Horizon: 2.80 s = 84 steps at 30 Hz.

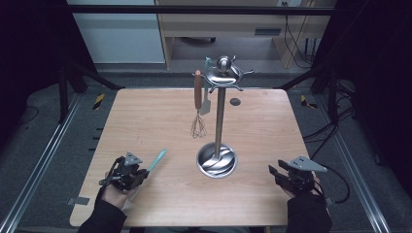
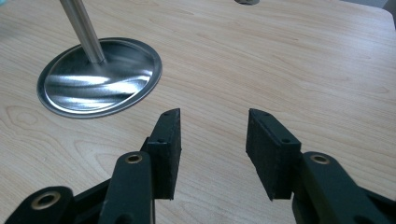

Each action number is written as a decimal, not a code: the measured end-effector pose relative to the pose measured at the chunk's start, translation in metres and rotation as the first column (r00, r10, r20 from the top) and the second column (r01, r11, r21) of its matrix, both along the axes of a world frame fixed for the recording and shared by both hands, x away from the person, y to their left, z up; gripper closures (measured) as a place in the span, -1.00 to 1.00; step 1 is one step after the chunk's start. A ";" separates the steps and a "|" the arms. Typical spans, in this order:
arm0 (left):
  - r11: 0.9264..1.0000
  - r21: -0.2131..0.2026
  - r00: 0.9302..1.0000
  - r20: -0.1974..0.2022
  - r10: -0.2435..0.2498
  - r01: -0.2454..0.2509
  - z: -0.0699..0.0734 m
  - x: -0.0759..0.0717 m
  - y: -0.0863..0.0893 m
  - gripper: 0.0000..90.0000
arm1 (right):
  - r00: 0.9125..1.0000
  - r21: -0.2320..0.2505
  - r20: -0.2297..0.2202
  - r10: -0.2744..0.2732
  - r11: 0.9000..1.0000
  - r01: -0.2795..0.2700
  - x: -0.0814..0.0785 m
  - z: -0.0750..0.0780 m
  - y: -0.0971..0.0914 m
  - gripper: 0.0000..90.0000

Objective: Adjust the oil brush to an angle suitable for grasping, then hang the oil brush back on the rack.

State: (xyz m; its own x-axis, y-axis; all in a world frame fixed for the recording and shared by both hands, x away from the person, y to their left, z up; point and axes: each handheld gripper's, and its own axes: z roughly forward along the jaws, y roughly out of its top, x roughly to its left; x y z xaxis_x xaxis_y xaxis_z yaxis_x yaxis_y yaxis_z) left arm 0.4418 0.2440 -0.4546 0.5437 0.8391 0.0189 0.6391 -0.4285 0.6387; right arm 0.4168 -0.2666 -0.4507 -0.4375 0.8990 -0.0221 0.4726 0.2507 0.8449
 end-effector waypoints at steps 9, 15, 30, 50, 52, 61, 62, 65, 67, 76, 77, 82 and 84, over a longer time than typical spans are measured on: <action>0.994 -0.106 0.991 0.130 0.028 -0.014 0.024 -0.014 0.010 0.83 | 1.000 0.008 -0.004 -0.007 1.000 0.007 0.000 0.000 0.000 0.22; 0.983 -0.180 0.973 0.225 0.057 -0.016 0.041 -0.023 0.016 0.83 | 1.000 0.009 -0.007 -0.009 1.000 0.009 0.001 0.000 0.001 0.22; 0.967 -0.253 0.942 0.332 0.054 0.034 0.069 -0.039 0.015 0.83 | 1.000 0.000 -0.002 -0.009 1.000 0.009 0.002 -0.001 0.000 0.20; 0.945 -0.294 0.892 0.451 0.005 0.143 0.107 -0.062 -0.005 0.83 | 1.000 0.010 0.001 -0.005 1.000 0.005 0.001 -0.001 -0.002 0.19; 0.944 -0.293 0.889 0.458 -0.001 0.152 0.111 -0.062 -0.007 0.83 | 1.000 0.002 0.002 -0.007 1.000 0.007 0.002 -0.002 -0.003 0.18; 0.931 -0.305 0.860 0.510 -0.018 0.200 0.131 -0.063 -0.018 0.83 | 1.000 -0.008 0.001 -0.017 1.000 0.017 0.003 -0.002 -0.003 0.17; 0.927 -0.314 0.856 0.517 -0.014 0.204 0.133 -0.063 -0.019 0.83 | 1.000 -0.007 -0.001 -0.017 1.000 0.017 0.002 -0.002 -0.003 0.17; 0.918 -0.329 0.844 0.536 -0.013 0.223 0.141 -0.064 -0.022 0.83 | 1.000 -0.009 0.000 -0.017 1.000 0.017 0.002 -0.002 -0.002 0.17; 0.910 -0.339 0.836 0.549 -0.014 0.238 0.146 -0.064 -0.024 0.83 | 1.000 -0.014 -0.001 -0.016 1.000 0.016 0.003 -0.003 -0.002 0.17; 0.895 -0.350 0.822 0.568 -0.032 0.276 0.162 -0.067 -0.039 0.83 | 1.000 -0.017 -0.004 -0.015 1.000 0.015 0.004 -0.003 -0.002 0.17; 0.894 -0.349 0.818 0.574 -0.035 0.282 0.163 -0.066 -0.041 0.83 | 1.000 -0.019 -0.004 -0.015 1.000 0.015 0.004 -0.003 -0.002 0.17; 0.885 -0.348 0.804 0.592 -0.048 0.309 0.169 -0.064 -0.054 0.83 | 1.000 -0.016 -0.006 -0.015 1.000 0.015 0.004 -0.003 -0.002 0.17; 0.883 -0.346 0.801 0.596 -0.055 0.318 0.171 -0.064 -0.058 0.83 | 1.000 -0.015 -0.007 -0.015 1.000 0.015 0.004 -0.003 -0.002 0.17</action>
State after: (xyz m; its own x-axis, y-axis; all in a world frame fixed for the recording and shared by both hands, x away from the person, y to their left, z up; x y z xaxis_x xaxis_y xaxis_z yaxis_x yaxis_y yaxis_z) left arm 0.3777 0.1858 -0.2831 0.6931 0.7193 0.0473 0.0519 -0.1153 0.9920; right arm 0.4207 -0.2686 -0.4541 -0.4240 0.9051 -0.0326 0.4824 0.2561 0.8377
